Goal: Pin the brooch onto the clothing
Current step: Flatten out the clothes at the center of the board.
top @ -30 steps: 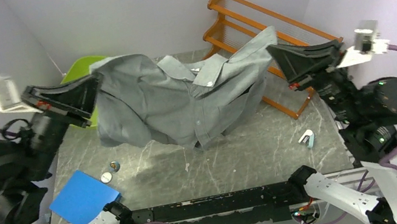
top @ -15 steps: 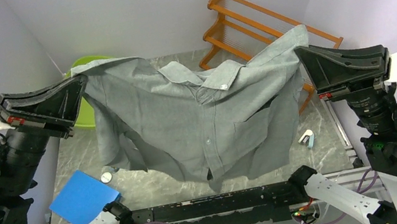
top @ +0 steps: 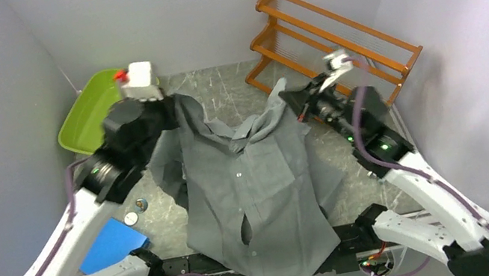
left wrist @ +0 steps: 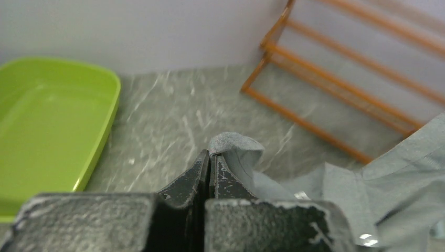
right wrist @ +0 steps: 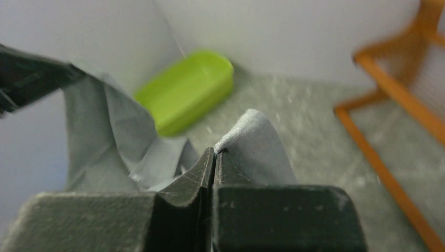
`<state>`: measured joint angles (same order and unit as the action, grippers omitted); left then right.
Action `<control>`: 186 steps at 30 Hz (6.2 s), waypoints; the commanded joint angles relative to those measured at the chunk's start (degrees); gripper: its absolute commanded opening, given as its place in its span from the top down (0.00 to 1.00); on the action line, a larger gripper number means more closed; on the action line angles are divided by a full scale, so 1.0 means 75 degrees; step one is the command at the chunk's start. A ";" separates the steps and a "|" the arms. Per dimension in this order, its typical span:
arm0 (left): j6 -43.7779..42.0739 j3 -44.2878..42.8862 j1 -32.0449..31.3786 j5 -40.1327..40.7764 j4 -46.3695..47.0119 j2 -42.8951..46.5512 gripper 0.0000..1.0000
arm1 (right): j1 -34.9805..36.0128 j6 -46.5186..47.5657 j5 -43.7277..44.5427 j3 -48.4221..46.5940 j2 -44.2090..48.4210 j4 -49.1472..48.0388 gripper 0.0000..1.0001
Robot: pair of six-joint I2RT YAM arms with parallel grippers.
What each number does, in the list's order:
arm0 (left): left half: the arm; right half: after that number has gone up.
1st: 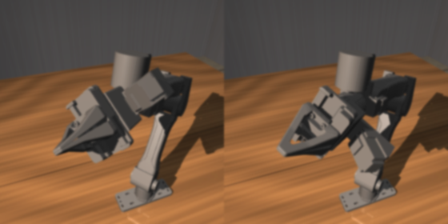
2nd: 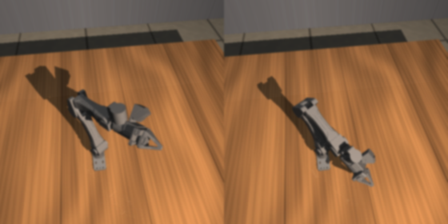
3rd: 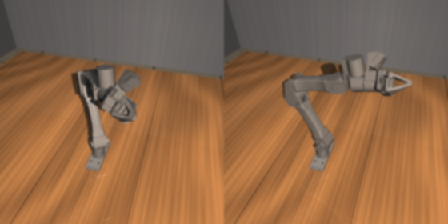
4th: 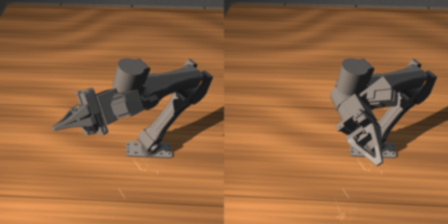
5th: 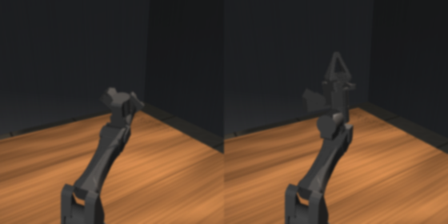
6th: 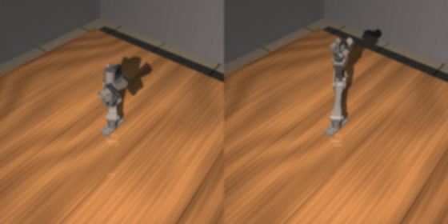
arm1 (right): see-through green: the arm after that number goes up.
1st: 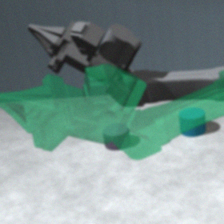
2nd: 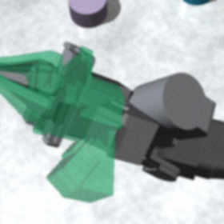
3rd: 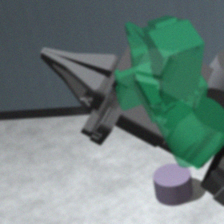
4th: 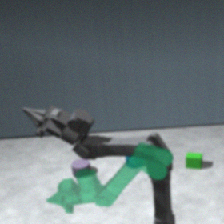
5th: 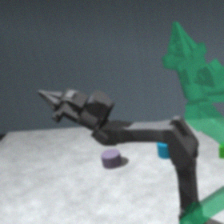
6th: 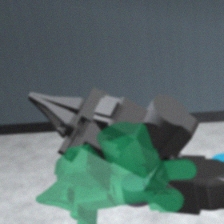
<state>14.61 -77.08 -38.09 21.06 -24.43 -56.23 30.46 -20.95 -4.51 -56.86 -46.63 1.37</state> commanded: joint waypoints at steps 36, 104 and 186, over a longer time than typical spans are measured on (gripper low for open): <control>0.0809 -0.1662 0.3026 -0.1701 -0.0330 -0.4012 0.05 | -0.2338 -0.0602 -0.1739 -0.1911 -0.5106 -0.0879 0.00; 0.6227 0.5624 0.1518 -0.3626 -0.5099 0.0458 0.97 | -0.2409 -0.1617 -0.0070 0.3770 -0.1606 0.1724 0.01; 0.4866 0.2864 -0.2374 -0.3425 0.0823 -0.5525 0.48 | -0.0802 -0.1558 -0.1552 0.4243 -0.2522 0.1195 0.53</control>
<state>49.10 -57.82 -55.29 1.08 -28.34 -95.57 24.21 -29.50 -12.91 -27.53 -64.25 15.33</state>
